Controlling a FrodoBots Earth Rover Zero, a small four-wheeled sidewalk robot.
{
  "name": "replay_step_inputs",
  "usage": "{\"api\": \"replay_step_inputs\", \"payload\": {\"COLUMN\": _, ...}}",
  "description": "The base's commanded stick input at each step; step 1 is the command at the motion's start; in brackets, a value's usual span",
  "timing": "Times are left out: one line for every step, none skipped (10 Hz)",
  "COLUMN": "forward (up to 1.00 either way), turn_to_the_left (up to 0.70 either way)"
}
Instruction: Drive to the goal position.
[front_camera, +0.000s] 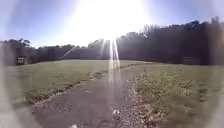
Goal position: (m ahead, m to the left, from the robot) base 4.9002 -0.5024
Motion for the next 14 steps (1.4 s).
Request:
{"api": "replay_step_inputs", "payload": {"forward": 0.7, "turn_to_the_left": 0.0}}
{"api": "replay_step_inputs", "payload": {"forward": 0.7, "turn_to_the_left": 0.0}}
{"api": "replay_step_inputs", "payload": {"forward": 0.7, "turn_to_the_left": 0.0}}
{"api": "replay_step_inputs", "payload": {"forward": 0.7, "turn_to_the_left": 0.0}}
{"api": "replay_step_inputs", "payload": {"forward": 0.7, "turn_to_the_left": 0.0}}
{"api": "replay_step_inputs", "payload": {"forward": 0.7, "turn_to_the_left": 0.0}}
{"api": "replay_step_inputs", "payload": {"forward": 0.7, "turn_to_the_left": 0.0}}
{"api": "replay_step_inputs", "payload": {"forward": 0.7, "turn_to_the_left": 0.0}}
{"api": "replay_step_inputs", "payload": {"forward": 0.7, "turn_to_the_left": 0.0}}
{"api": "replay_step_inputs", "payload": {"forward": 0.7, "turn_to_the_left": 0.0}}
{"api": "replay_step_inputs", "payload": {"forward": 0.7, "turn_to_the_left": 0.0}}
{"api": "replay_step_inputs", "payload": {"forward": 0.7, "turn_to_the_left": 0.0}}
{"api": "replay_step_inputs", "payload": {"forward": 0.7, "turn_to_the_left": 0.0}}
{"api": "replay_step_inputs", "payload": {"forward": 0.7, "turn_to_the_left": 0.0}}
